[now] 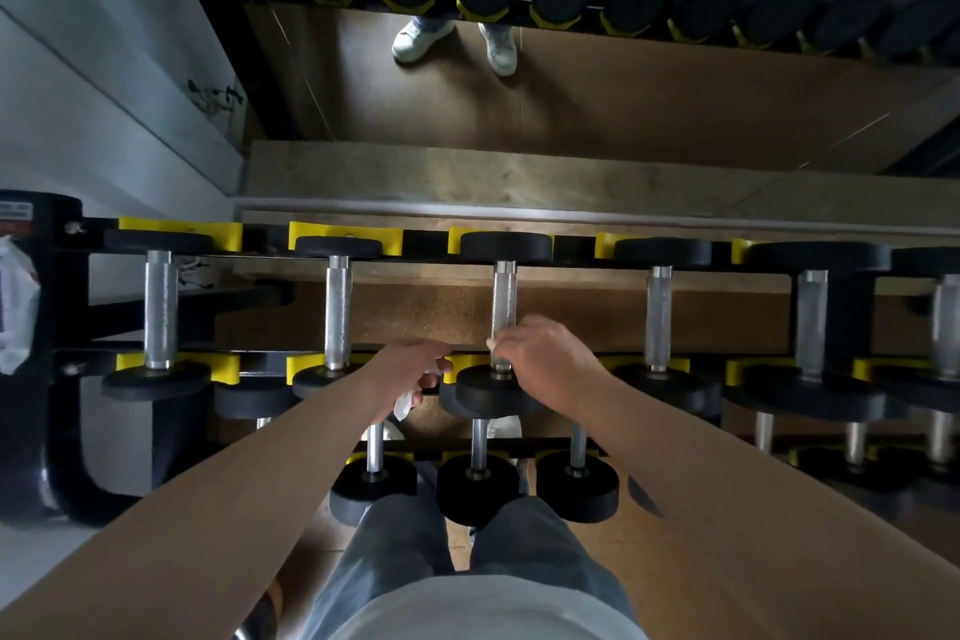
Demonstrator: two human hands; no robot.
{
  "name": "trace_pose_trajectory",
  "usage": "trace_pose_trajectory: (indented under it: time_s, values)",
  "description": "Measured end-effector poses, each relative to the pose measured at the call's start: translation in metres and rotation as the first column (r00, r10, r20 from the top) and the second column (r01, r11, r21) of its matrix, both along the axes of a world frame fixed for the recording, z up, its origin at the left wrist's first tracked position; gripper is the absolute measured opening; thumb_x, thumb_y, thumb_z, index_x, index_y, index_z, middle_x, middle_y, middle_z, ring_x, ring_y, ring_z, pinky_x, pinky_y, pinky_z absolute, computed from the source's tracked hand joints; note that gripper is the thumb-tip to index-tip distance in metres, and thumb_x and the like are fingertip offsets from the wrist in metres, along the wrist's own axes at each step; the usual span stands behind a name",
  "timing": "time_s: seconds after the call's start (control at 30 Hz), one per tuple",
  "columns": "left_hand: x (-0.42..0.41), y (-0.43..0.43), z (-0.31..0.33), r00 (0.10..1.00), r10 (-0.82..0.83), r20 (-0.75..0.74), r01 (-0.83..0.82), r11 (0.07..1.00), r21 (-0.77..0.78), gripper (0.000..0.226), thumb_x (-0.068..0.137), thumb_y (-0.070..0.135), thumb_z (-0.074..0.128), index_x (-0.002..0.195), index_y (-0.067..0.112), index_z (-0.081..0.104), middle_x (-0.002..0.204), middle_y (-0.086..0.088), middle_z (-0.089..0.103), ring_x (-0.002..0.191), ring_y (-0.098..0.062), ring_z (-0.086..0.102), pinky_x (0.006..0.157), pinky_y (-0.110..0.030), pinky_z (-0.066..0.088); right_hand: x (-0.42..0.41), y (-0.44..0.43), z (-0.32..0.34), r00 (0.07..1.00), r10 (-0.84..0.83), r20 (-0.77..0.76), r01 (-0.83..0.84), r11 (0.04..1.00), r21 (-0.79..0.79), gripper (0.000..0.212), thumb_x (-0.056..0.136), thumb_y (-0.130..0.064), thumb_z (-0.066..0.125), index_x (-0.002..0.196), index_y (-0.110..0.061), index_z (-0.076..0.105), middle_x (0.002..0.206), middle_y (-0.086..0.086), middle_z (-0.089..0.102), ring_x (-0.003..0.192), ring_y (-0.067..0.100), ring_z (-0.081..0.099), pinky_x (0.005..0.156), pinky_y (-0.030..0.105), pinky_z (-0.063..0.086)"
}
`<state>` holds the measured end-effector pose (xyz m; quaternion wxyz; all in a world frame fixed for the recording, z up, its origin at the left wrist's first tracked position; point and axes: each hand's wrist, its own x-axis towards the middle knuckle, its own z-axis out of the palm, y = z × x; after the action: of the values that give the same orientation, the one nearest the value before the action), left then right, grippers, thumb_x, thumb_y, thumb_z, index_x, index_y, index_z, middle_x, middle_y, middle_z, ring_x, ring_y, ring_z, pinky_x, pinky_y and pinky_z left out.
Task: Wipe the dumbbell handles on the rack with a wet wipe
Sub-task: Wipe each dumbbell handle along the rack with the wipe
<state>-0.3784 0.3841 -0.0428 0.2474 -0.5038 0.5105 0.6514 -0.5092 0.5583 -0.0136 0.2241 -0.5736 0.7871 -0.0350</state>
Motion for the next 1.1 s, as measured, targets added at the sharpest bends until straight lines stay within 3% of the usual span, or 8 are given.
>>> trace_pose_trajectory:
  time_s: [0.23, 0.47, 0.67, 0.73, 0.87, 0.93, 1.03, 1.1]
  values:
    - [-0.020, 0.007, 0.005, 0.999, -0.044, -0.032, 0.043, 0.999, -0.032, 0.021, 0.098, 0.031, 0.065, 0.105, 0.012, 0.071, 0.095, -0.007, 0.066, 0.070, -0.017, 0.050, 0.048, -0.023, 0.040, -0.009, -0.001, -0.002, 0.925, -0.336, 0.177, 0.340, 0.940, 0.010, 0.027, 0.100, -0.008, 0.060, 0.121, -0.019, 0.072, 0.116, 0.000, 0.073, 0.102, 0.011, 0.069, 0.097, 0.027, 0.055]
    - [-0.033, 0.008, 0.000, 1.000, -0.014, 0.010, 0.015, 0.999, -0.051, 0.017, 0.095, 0.034, 0.069, 0.103, 0.019, 0.073, 0.099, -0.007, 0.071, 0.074, -0.018, 0.053, 0.055, -0.027, 0.043, -0.027, -0.027, -0.012, 0.307, -0.812, 0.497, 0.911, 0.402, 0.095, 0.026, 0.097, -0.008, 0.065, 0.120, -0.019, 0.071, 0.112, -0.003, 0.071, 0.097, 0.009, 0.066, 0.088, 0.031, 0.059]
    - [-0.034, 0.010, -0.002, 1.000, 0.001, 0.004, -0.001, 1.000, -0.026, 0.019, 0.095, 0.031, 0.070, 0.107, 0.016, 0.071, 0.097, -0.007, 0.073, 0.069, -0.018, 0.052, 0.052, -0.026, 0.039, -0.019, -0.007, -0.035, 0.703, -0.674, 0.226, 0.498, 0.694, 0.520, 0.018, 0.098, -0.015, 0.060, 0.094, -0.015, 0.078, 0.094, 0.004, 0.075, 0.089, 0.020, 0.072, 0.082, 0.035, 0.060]
    - [-0.035, 0.008, -0.003, 1.000, -0.006, -0.002, 0.006, 1.000, -0.013, 0.019, 0.095, 0.030, 0.069, 0.108, 0.016, 0.072, 0.096, -0.007, 0.073, 0.068, -0.017, 0.052, 0.051, -0.026, 0.039, -0.024, -0.005, -0.045, 0.525, -0.784, 0.330, 0.584, 0.614, 0.531, 0.014, 0.095, -0.009, 0.064, 0.094, -0.009, 0.078, 0.095, 0.009, 0.076, 0.090, 0.023, 0.074, 0.087, 0.040, 0.061]
    - [-0.036, 0.001, -0.004, 1.000, -0.011, -0.018, 0.011, 1.000, 0.007, 0.022, 0.096, 0.029, 0.068, 0.113, 0.015, 0.070, 0.098, -0.009, 0.072, 0.065, -0.016, 0.051, 0.048, -0.025, 0.038, -0.049, -0.027, -0.044, -0.250, -0.739, 0.626, 0.764, 0.247, 0.596, 0.017, 0.093, 0.009, 0.061, 0.101, -0.002, 0.070, 0.107, 0.018, 0.075, 0.091, 0.028, 0.076, 0.085, 0.044, 0.063]
    - [-0.035, -0.002, -0.005, 0.999, -0.023, -0.036, 0.023, 1.000, 0.016, 0.024, 0.096, 0.029, 0.067, 0.115, 0.015, 0.070, 0.101, -0.009, 0.072, 0.067, -0.016, 0.052, 0.048, -0.025, 0.038, -0.066, -0.040, -0.036, -0.389, -0.626, 0.676, 0.778, 0.170, 0.605, 0.016, 0.097, 0.009, 0.057, 0.103, -0.003, 0.066, 0.101, 0.017, 0.074, 0.087, 0.027, 0.075, 0.076, 0.040, 0.063]
    - [-0.034, -0.006, -0.005, 0.999, -0.019, -0.042, 0.020, 0.999, 0.033, 0.023, 0.096, 0.029, 0.066, 0.115, 0.016, 0.070, 0.102, -0.008, 0.073, 0.066, -0.016, 0.052, 0.049, -0.024, 0.038, -0.073, -0.041, -0.029, -0.296, -0.659, 0.691, 0.758, 0.278, 0.590, 0.016, 0.098, 0.006, 0.057, 0.105, -0.005, 0.067, 0.098, 0.015, 0.075, 0.086, 0.024, 0.076, 0.076, 0.038, 0.062]
    - [-0.033, -0.007, -0.005, 0.999, -0.013, -0.029, 0.015, 0.999, 0.049, 0.022, 0.096, 0.029, 0.067, 0.114, 0.017, 0.070, 0.102, -0.008, 0.073, 0.066, -0.016, 0.052, 0.050, -0.025, 0.038, -0.063, -0.031, -0.030, 0.086, -0.784, 0.615, 0.662, 0.506, 0.553, 0.018, 0.097, 0.002, 0.060, 0.101, -0.011, 0.071, 0.100, 0.011, 0.075, 0.091, 0.022, 0.075, 0.086, 0.037, 0.061]
